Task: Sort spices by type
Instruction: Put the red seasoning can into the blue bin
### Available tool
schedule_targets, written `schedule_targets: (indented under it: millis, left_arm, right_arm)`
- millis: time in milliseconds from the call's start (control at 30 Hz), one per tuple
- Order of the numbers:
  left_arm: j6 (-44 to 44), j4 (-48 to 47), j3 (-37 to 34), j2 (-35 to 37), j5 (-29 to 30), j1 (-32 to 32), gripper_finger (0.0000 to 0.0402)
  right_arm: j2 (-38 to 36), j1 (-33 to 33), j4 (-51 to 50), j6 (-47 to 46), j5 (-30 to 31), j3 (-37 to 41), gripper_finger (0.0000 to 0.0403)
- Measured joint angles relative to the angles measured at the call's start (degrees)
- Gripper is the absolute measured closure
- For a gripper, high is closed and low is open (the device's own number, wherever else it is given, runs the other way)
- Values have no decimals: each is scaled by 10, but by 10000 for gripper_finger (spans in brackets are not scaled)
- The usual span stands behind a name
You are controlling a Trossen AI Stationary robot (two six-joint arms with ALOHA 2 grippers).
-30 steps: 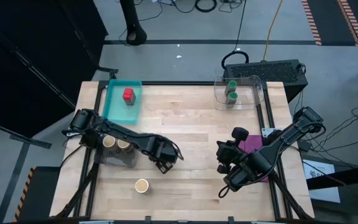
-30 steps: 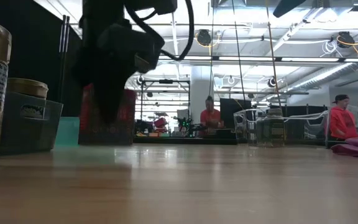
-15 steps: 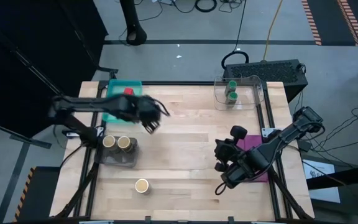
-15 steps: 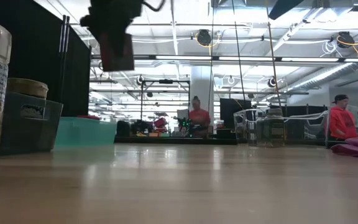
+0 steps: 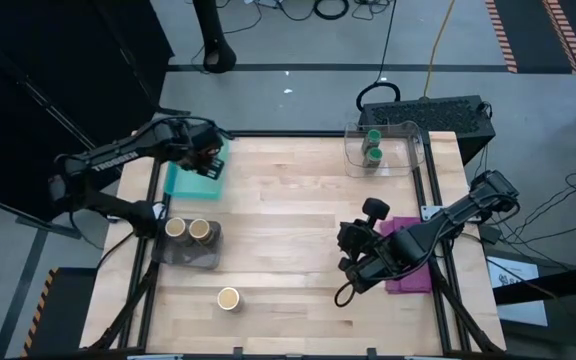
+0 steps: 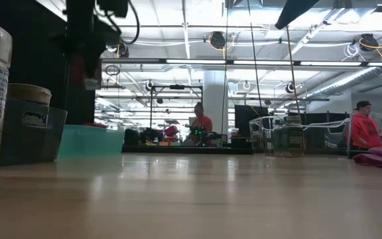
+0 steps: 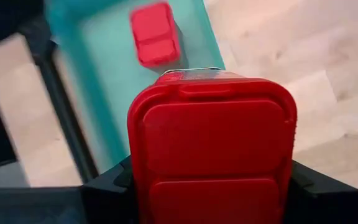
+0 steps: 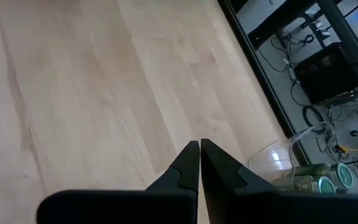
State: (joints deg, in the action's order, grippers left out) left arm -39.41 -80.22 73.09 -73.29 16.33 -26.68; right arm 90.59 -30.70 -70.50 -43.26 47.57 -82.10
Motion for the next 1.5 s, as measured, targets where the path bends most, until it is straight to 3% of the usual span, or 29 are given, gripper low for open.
schedule_targets:
  millis: [133, 367, 700, 833, 1100, 1500]
  left_arm:
    - [25, 50, -54, 10, -54, -43, 197]
    - [39, 64, -124, 11, -78, -95, 197]
    - [71, 135, -165, 11, -112, -156, 197]
    - [74, 177, -189, 11, -154, -165, 197]
    - [83, 211, -244, 9, -160, -170, 197]
    - [83, 242, -249, 9, -137, -173, 197]
  right_arm:
    - [0, 0, -1, 0, 0, 0, 403]
    - [0, 0, -2, 0, 0, 0, 403]
    - [0, 0, -2, 0, 0, 0, 403]
    - [0, 0, -2, 0, 1, 0, 403]
    - [0, 0, -2, 0, 1, 0, 403]
    - [0, 0, -2, 5, 3, 0, 403]
